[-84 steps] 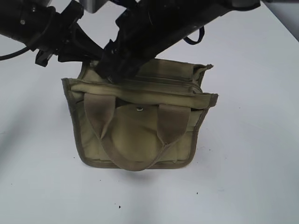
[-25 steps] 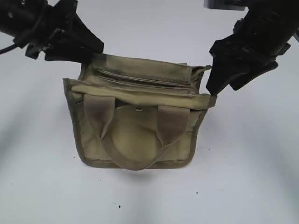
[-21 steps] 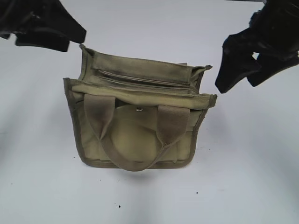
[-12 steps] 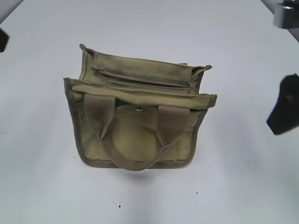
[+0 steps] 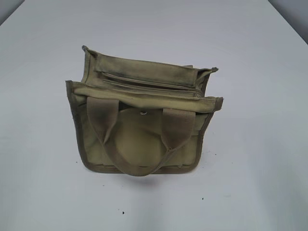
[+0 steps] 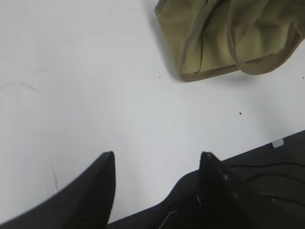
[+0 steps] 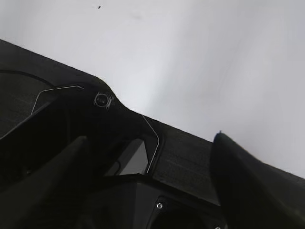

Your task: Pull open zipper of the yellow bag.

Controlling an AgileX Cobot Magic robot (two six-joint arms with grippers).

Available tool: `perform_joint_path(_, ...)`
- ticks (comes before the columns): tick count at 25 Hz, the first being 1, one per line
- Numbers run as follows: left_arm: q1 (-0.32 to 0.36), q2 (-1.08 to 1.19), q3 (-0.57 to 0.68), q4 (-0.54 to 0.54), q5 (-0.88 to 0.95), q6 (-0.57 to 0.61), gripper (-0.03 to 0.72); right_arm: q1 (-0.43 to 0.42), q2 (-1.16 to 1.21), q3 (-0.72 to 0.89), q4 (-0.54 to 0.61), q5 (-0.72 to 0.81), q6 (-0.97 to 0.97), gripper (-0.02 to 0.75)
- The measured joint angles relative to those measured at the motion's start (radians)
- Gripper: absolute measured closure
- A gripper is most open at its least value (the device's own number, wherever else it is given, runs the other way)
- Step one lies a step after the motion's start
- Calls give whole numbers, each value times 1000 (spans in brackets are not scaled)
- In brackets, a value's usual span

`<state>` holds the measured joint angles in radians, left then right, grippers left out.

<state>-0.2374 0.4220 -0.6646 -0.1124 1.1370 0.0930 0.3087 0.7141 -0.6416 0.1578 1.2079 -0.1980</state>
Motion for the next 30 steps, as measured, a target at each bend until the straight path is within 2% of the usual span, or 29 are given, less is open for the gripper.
perform_joint_path(4, 0, -209, 98, 7, 7, -1, 256, 0, -142, 81, -22, -2, 1, 144)
perform_joint_path(9, 0, -355, 109, 23, -6, -1, 256, 0, -283, 121, -40, -36, 2, 144)
perform_joint_path(13, 0, -377, 127, 44, -52, -2, 256, 0, -342, 151, -41, -104, 0, 144)
perform_joint_path(30, 0, -377, 142, 55, -68, -3, 264, 0, -344, 156, -43, -114, -1, 155)
